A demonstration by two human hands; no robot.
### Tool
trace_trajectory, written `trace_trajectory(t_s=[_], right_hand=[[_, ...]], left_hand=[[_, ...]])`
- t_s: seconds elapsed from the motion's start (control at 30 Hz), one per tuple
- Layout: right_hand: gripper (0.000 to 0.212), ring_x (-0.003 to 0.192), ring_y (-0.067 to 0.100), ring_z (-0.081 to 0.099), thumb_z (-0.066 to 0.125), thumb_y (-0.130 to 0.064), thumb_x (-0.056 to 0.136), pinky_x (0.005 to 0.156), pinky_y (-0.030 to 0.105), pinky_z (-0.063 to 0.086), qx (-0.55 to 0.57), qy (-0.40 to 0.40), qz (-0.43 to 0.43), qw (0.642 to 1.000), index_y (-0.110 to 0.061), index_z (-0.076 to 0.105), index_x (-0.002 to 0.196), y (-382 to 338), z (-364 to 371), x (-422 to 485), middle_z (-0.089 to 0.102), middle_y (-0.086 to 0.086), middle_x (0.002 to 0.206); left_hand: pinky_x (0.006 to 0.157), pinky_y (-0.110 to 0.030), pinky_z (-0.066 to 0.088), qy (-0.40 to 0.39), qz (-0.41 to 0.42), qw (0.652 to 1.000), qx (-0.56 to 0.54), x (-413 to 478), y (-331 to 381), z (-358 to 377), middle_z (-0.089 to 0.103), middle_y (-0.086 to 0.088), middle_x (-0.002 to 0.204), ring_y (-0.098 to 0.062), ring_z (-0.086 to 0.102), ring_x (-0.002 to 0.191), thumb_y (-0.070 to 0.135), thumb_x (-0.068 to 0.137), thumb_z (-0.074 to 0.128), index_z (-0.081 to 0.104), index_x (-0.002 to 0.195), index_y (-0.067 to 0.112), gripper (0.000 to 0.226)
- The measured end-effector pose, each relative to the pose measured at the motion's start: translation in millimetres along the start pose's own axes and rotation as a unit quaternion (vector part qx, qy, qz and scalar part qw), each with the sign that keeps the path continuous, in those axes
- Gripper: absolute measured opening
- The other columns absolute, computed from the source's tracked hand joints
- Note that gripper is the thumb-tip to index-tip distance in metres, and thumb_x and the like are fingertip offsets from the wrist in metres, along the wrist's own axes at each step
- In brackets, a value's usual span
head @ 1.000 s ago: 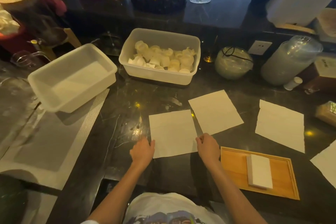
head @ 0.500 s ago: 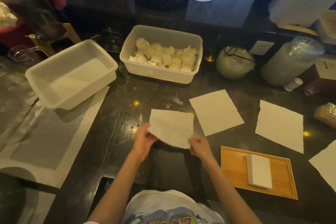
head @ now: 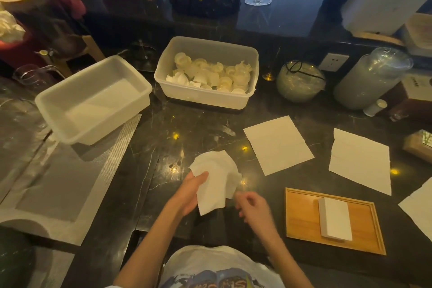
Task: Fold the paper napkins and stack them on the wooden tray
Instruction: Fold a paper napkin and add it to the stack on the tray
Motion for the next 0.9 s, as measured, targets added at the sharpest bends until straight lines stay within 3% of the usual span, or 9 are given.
trace_trajectory(t_s=[0.1,0.2,0.27,0.37,0.47,0.6,0.77,0.9], right_hand=[[0.034,0.110,0.017,0.064,0.053,-0.043,0.100,0.088,0.030,0.054,0.034,0.049,-0.017,0.998,-0.020,0.064,0.123,-8,-39,7,0.066,-0.006,0.113],[0.055,0.128,0.018,0.058,0.042,-0.061,0.098,0.106,0.041,0.049,0.124,-0.080,0.017,0.989,-0.027,0.055,0.139,-17,-40,13,0.063,-0.006,0.134],[0.055,0.127,0.023,0.061,0.036,-0.063,0.098,0.103,0.044,0.052,0.247,-0.187,0.025,0.950,-0.032,0.055,0.139,-26,-33,11,0.066,0.000,0.135],[0.050,0.121,0.032,0.066,0.059,-0.050,0.093,0.093,0.049,0.057,0.346,-0.204,0.056,0.914,-0.022,0.059,0.135,-36,-38,7,0.068,0.012,0.132],[0.058,0.107,0.029,0.073,0.081,-0.038,0.076,0.078,0.040,0.062,0.296,-0.135,0.048,0.944,-0.011,0.064,0.125,-35,-56,9,0.074,0.014,0.119],[0.042,0.093,0.022,0.077,0.076,-0.037,0.084,0.068,0.032,0.063,0.219,-0.077,0.020,0.972,-0.013,0.067,0.116,-35,-83,9,0.080,0.004,0.098],[0.031,0.100,0.021,0.076,0.069,-0.031,0.092,0.080,0.037,0.063,0.185,-0.074,-0.002,0.980,-0.013,0.069,0.117,-37,-115,6,0.076,0.008,0.112],[0.041,0.114,0.025,0.070,0.072,-0.025,0.088,0.088,0.040,0.061,0.203,-0.121,-0.017,0.972,-0.012,0.067,0.126,-36,-146,-1,0.074,0.005,0.123]], left_hand=[[0.086,-0.044,0.061,-0.073,-0.025,0.996,0.047,-22,21,5,0.073,-0.011,0.118,-0.031,0.070,0.112,0.013,0.099,0.059,0.058,0.128,0.020,0.030],[0.090,-0.048,0.058,-0.138,-0.039,0.988,0.064,-42,38,14,0.070,-0.014,0.122,-0.035,0.067,0.117,0.019,0.089,0.070,0.059,0.128,0.020,0.041],[0.091,-0.049,0.058,-0.166,-0.040,0.983,0.061,-50,46,20,0.069,-0.014,0.124,-0.037,0.065,0.120,0.019,0.086,0.070,0.058,0.129,0.018,0.044],[0.090,-0.047,0.058,-0.170,-0.034,0.982,0.074,-57,53,24,0.070,-0.012,0.123,-0.035,0.066,0.118,0.018,0.086,0.068,0.057,0.130,0.015,0.045],[0.091,-0.044,0.059,-0.147,-0.021,0.987,0.068,-57,55,22,0.069,-0.014,0.126,-0.034,0.065,0.120,0.016,0.094,0.063,0.060,0.128,0.009,0.035],[0.081,-0.035,0.063,-0.128,-0.006,0.989,0.071,-55,53,27,0.072,-0.013,0.122,-0.028,0.069,0.116,0.012,0.102,0.054,0.069,0.119,0.007,0.024],[0.082,-0.032,0.062,-0.126,0.011,0.984,0.126,-52,52,49,0.074,-0.010,0.119,-0.025,0.070,0.115,0.013,0.104,0.051,0.068,0.123,0.008,0.026],[0.079,-0.030,0.063,-0.144,0.018,0.978,0.146,-51,56,71,0.074,-0.009,0.121,-0.025,0.070,0.114,0.014,0.104,0.050,0.065,0.127,0.008,0.027]])
Point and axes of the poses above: each hand's wrist, its own x-axis towards the middle knuckle, its own z-axis out of the palm, y = z × x, the point moved 6 cm from there along x, towards the middle knuckle
